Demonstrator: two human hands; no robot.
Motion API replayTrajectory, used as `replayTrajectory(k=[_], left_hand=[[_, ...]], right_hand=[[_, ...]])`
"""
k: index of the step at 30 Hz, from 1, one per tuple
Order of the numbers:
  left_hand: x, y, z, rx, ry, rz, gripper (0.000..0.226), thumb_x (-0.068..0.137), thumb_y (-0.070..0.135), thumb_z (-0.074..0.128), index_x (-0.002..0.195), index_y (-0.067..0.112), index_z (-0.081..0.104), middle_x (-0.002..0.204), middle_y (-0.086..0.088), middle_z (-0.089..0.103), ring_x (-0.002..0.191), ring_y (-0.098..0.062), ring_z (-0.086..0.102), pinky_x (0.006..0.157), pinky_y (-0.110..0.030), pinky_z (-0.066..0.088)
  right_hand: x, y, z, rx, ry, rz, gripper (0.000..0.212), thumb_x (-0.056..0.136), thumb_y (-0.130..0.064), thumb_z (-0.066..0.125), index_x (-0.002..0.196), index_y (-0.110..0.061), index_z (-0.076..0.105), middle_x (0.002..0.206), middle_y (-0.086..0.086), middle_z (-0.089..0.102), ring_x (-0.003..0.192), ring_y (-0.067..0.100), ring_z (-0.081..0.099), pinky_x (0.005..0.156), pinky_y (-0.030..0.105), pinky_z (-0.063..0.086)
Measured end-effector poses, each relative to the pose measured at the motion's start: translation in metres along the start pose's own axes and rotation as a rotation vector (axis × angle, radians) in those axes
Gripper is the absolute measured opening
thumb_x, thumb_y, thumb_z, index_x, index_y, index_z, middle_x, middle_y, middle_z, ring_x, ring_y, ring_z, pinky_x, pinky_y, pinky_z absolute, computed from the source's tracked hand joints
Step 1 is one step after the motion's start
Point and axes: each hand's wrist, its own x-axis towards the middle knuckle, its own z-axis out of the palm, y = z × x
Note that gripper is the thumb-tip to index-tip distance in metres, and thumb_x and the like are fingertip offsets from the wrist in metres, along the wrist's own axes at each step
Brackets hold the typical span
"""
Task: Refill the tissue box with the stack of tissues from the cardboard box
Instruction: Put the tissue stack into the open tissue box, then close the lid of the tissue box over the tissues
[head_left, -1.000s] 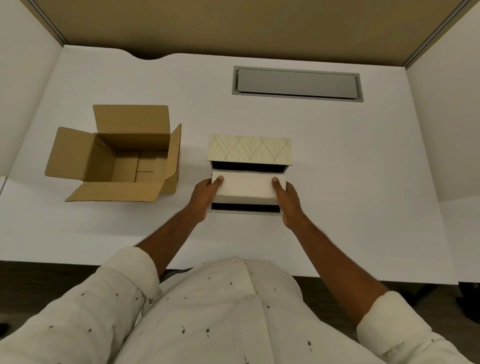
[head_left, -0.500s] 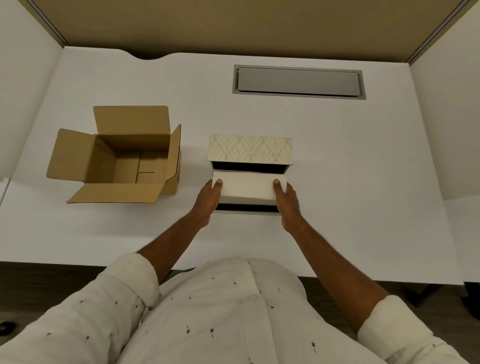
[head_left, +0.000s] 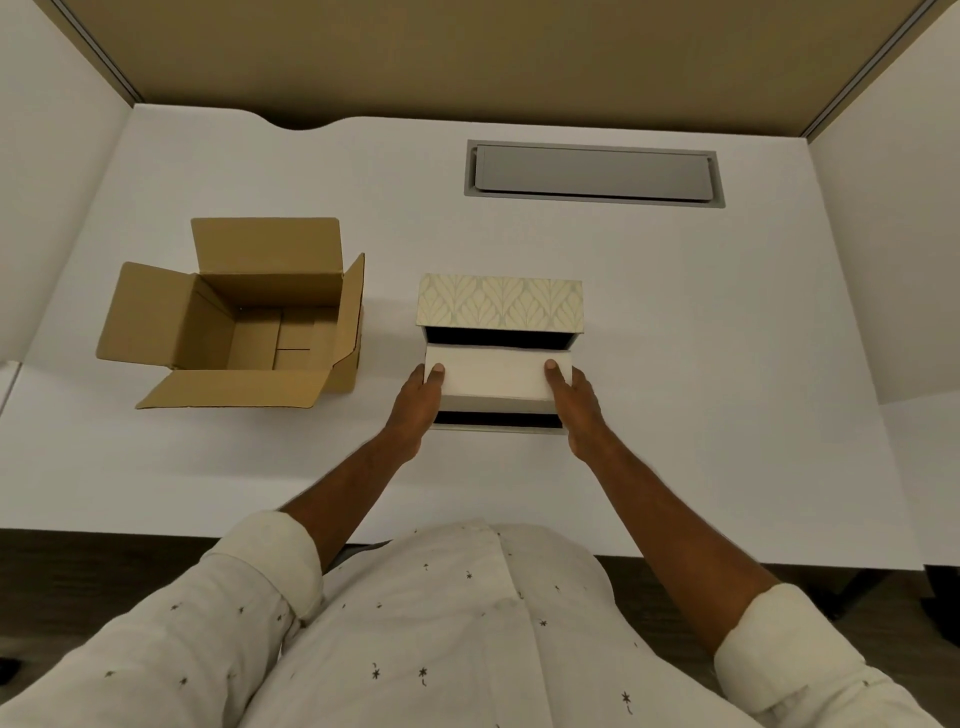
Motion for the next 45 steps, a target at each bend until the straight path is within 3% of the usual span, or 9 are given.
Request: replayTrajectory(k=[3, 9, 13, 18, 21, 24, 30, 33, 45], left_hand=[[-0.001, 0.000, 0.000, 0.014, -0.001, 0.015, 0.056, 0.107, 0.046, 0.033, 0.155, 0.017, 0.031, 0.150, -0.012, 0.044, 0.119, -0.021, 0.044, 0.098, -0.033, 0.038], [-0.008, 0.006, 0.003, -0.009, 0.011, -0.016, 0.064, 0.106, 0.051, 0.032, 0.160, 0.016, 0.021, 0.161, -0.011, 0.033, 0.144, -0.031, 0.036, 0.113, -0.042, 0.035], [-0.020, 0.008, 0.004, -0.114, 0.133, -0.038, 0.068, 0.105, 0.052, 0.035, 0.159, 0.014, 0.020, 0.163, -0.010, 0.031, 0.147, -0.033, 0.034, 0.117, -0.044, 0.033], [-0.056, -0.019, 0.006, 0.110, 0.316, 0.490, 0.044, 0.107, 0.030, 0.043, 0.147, 0.011, 0.044, 0.150, -0.009, 0.050, 0.138, -0.022, 0.046, 0.111, -0.027, 0.037], [-0.056, -0.028, 0.009, 0.588, 0.189, 0.833, 0.046, 0.105, 0.028, 0.048, 0.149, 0.013, 0.046, 0.161, -0.008, 0.039, 0.151, -0.022, 0.030, 0.122, -0.042, 0.032], [-0.053, -0.023, 0.018, 1.034, 0.245, 1.021, 0.064, 0.101, 0.038, 0.047, 0.156, 0.007, 0.033, 0.170, -0.017, 0.009, 0.157, -0.032, 0.002, 0.126, -0.053, 0.016], [-0.051, -0.017, 0.031, 1.191, 0.189, 1.036, 0.071, 0.101, 0.042, 0.047, 0.159, 0.008, 0.023, 0.170, -0.016, 0.009, 0.157, -0.033, -0.001, 0.126, -0.055, 0.016], [-0.043, -0.023, 0.035, 1.343, 0.042, 0.951, 0.073, 0.103, 0.049, 0.040, 0.161, 0.015, 0.013, 0.171, -0.012, -0.002, 0.157, -0.032, -0.008, 0.126, -0.050, -0.002], [-0.034, -0.030, 0.031, 1.316, -0.080, 0.825, 0.080, 0.102, 0.061, 0.033, 0.162, 0.019, 0.002, 0.171, -0.008, -0.004, 0.157, -0.028, -0.004, 0.128, -0.051, 0.006]], right_hand=[[0.001, -0.002, 0.000, 0.005, -0.007, 0.015, 0.067, 0.099, -0.058, 0.048, 0.151, -0.018, 0.036, 0.152, 0.006, 0.041, 0.120, 0.018, 0.043, 0.100, 0.035, 0.041], [0.003, -0.002, -0.002, 0.056, -0.019, 0.029, 0.067, 0.098, -0.056, 0.052, 0.150, -0.015, 0.038, 0.152, 0.006, 0.045, 0.130, 0.022, 0.047, 0.104, 0.035, 0.040], [-0.002, -0.015, -0.012, 0.101, 0.290, -0.057, 0.068, 0.101, -0.045, 0.055, 0.153, -0.008, 0.031, 0.151, 0.009, 0.045, 0.138, 0.027, 0.045, 0.112, 0.035, 0.037], [-0.014, -0.043, -0.028, -0.063, 0.528, -0.558, 0.045, 0.104, -0.016, 0.053, 0.144, 0.001, 0.044, 0.140, 0.017, 0.054, 0.133, 0.028, 0.050, 0.114, 0.038, 0.040], [-0.008, -0.074, -0.024, -0.347, 0.381, -0.823, 0.043, 0.104, -0.013, 0.051, 0.143, 0.003, 0.045, 0.142, 0.019, 0.053, 0.135, 0.030, 0.048, 0.117, 0.037, 0.036], [0.006, -0.101, -0.012, -0.664, 0.152, -0.879, 0.049, 0.104, -0.018, 0.051, 0.148, 0.001, 0.041, 0.153, 0.020, 0.043, 0.143, 0.033, 0.038, 0.122, 0.040, 0.030], [0.036, -0.121, 0.005, -1.081, -0.033, -0.830, 0.057, 0.104, -0.029, 0.049, 0.153, -0.003, 0.036, 0.159, 0.018, 0.038, 0.147, 0.033, 0.036, 0.123, 0.049, 0.024], [0.043, -0.122, 0.008, -1.236, -0.074, -0.707, 0.056, 0.105, -0.036, 0.044, 0.154, -0.010, 0.033, 0.158, 0.014, 0.041, 0.144, 0.034, 0.039, 0.121, 0.056, 0.022], [0.022, -0.110, 0.005, -1.210, -0.024, -0.742, 0.053, 0.100, -0.029, 0.056, 0.150, -0.015, 0.042, 0.151, 0.011, 0.049, 0.135, 0.034, 0.048, 0.113, 0.051, 0.034]])
